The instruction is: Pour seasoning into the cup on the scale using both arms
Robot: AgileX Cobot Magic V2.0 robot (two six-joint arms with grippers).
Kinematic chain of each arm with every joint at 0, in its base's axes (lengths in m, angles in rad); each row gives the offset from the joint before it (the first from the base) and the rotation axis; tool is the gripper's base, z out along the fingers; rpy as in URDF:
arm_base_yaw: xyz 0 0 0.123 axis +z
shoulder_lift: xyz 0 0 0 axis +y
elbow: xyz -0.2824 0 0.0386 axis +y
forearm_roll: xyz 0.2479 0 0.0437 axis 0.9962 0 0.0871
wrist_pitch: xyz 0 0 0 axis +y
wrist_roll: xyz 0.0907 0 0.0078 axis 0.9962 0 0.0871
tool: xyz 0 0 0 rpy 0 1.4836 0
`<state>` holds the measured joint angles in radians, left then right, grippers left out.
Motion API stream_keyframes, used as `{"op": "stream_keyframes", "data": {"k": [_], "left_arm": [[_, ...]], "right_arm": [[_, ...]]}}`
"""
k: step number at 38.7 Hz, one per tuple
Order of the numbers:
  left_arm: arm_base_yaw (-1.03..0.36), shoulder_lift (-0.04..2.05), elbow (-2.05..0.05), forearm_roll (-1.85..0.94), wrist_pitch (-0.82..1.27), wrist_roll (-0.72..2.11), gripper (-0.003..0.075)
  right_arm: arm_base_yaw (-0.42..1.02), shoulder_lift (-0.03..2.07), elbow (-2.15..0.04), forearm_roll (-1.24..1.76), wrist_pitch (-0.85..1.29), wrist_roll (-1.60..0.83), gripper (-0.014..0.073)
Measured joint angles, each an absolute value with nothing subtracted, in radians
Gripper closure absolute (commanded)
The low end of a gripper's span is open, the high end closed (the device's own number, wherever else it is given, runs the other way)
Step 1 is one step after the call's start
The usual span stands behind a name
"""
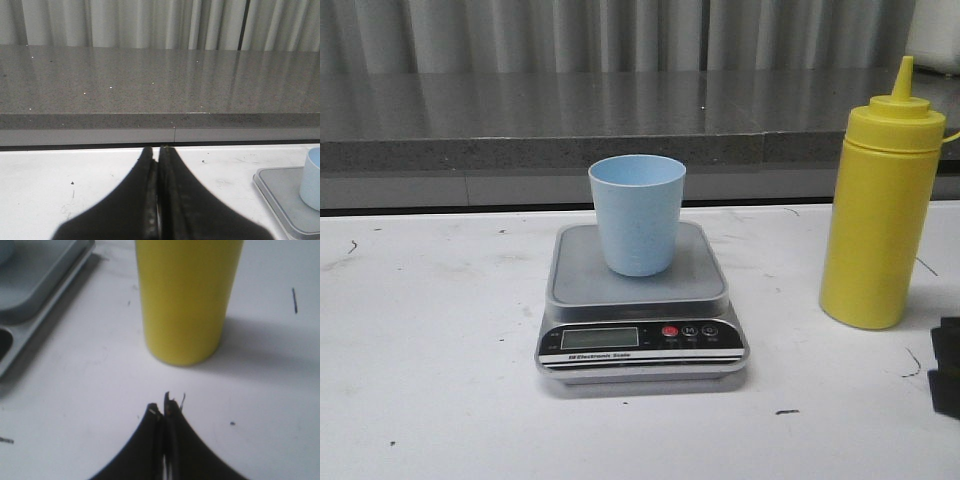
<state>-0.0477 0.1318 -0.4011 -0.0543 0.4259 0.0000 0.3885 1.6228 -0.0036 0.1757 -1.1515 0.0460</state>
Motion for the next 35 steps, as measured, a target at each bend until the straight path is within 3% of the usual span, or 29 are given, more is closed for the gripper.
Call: {"op": "stream_keyframes", "data": {"k": [13,26,35], "left_arm": [[-0.048,0.132,-0.401,-0.054,0.426,0.000,0.0740],[-0.048,0.132,-0.401,-0.054,0.426,0.000,0.0740],[-0.048,0.132,-0.401,-0.054,0.426,0.000,0.0740]], "right_arm": [[0.388,1.309,-0.003,0.271,-0.995,0.000,0.0713],[0.388,0.956,-0.177,0.373,-0.537,-0.206,0.0713],[0.388,0.741,-0.249,0.433,-0.393,-0.328,0.0713]]}}
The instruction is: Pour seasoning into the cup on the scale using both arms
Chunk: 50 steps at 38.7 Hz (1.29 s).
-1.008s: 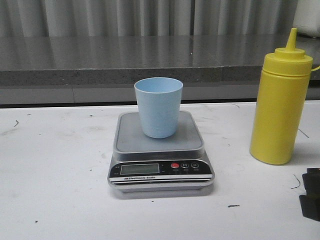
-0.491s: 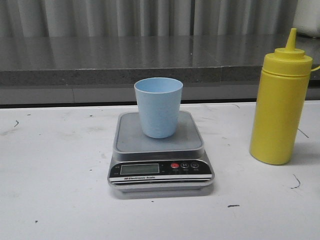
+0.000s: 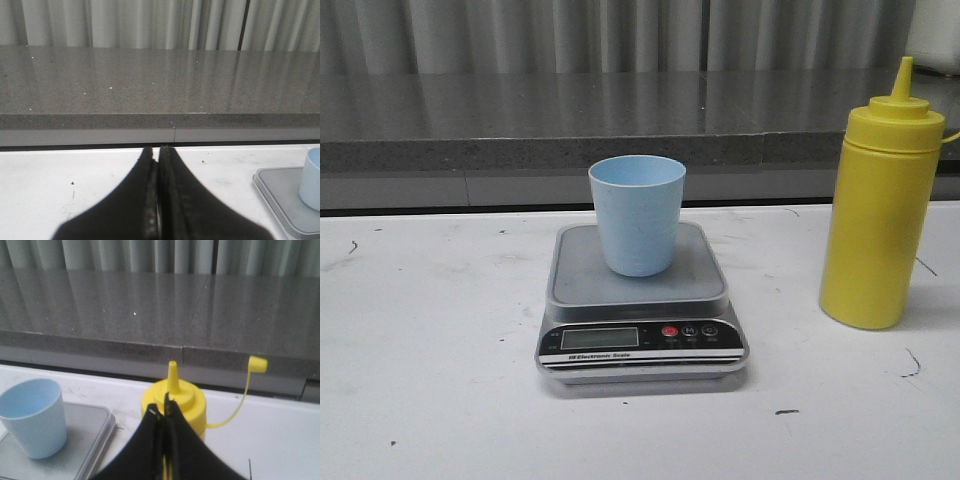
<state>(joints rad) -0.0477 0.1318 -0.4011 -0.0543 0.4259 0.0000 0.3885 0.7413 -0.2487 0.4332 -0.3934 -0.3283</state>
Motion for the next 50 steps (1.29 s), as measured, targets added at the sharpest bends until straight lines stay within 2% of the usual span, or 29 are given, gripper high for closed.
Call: {"op": "stream_keyframes", "data": {"k": [10,20,50], "left_arm": [[-0.048,0.132,-0.401,-0.054,0.426,0.000,0.0740],[-0.048,0.132,-0.401,-0.054,0.428,0.000,0.0740],[-0.048,0.132,-0.401,-0.054,0.428,0.000,0.0740]], "right_arm": [[0.388,0.526,-0.256,0.438,-0.229,-0.399,0.0713],[0.388,0.372,-0.256,0.438,-0.162,-0.403,0.0713],[0.388,0.353,-0.256,0.438,-0.161,-0.405,0.0713]]}}
